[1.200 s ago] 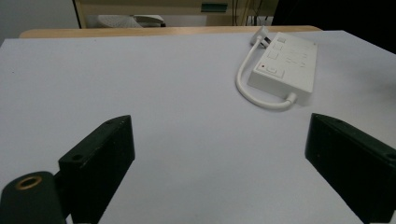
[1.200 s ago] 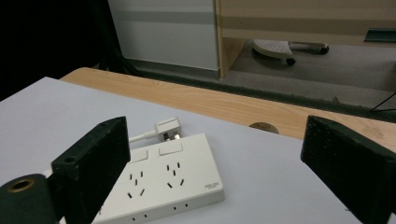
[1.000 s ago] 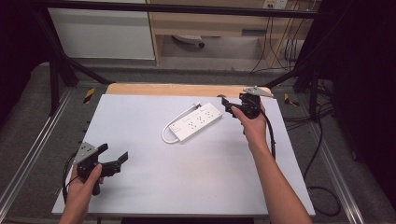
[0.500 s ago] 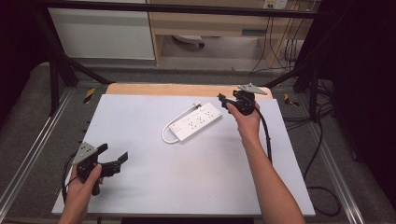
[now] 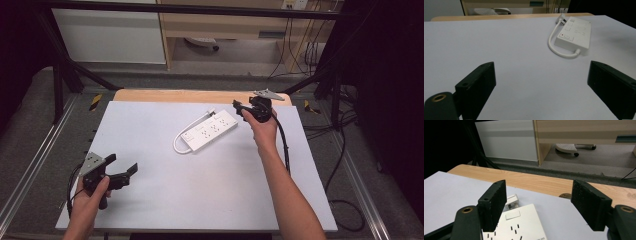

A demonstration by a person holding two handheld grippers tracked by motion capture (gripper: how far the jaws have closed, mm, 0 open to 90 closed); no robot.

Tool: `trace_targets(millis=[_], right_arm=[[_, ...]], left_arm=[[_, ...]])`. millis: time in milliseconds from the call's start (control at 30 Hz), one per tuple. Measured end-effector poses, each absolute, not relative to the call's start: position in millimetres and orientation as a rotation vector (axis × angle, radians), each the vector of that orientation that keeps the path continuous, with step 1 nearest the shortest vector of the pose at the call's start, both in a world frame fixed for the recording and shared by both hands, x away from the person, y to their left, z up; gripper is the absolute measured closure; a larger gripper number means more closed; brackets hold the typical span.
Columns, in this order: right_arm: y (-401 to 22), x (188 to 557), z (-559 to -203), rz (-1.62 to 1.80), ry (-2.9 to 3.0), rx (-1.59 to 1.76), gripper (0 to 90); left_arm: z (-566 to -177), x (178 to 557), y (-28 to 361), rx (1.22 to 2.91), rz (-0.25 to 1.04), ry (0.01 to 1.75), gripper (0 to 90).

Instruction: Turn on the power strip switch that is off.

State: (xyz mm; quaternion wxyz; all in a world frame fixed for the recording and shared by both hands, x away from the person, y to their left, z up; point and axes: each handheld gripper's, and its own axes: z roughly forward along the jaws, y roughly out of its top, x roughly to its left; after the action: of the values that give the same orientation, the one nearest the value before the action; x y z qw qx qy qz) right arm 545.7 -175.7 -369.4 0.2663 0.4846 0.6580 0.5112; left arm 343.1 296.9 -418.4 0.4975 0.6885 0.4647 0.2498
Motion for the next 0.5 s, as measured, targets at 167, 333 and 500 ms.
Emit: trace_targets(millis=[167, 333, 500], right_arm=[[-172.9, 548.6, -366.7, 1.378, 1.782, 1.302, 28.4], [-169.3, 551.4, -364.6, 1.38, 1.784, 1.297, 28.3], [-166.1, 553.9, -366.7, 1.379, 1.784, 1.295, 31.9]], left_arm=[[-418.4, 343.1, 297.1, 1.667, 0.604, 1.125, 8.2], [-418.0, 342.6, 297.3, 1.671, 0.603, 1.12, 8.2], [-417.8, 342.5, 297.9, 1.67, 0.604, 1.12, 8.2]])
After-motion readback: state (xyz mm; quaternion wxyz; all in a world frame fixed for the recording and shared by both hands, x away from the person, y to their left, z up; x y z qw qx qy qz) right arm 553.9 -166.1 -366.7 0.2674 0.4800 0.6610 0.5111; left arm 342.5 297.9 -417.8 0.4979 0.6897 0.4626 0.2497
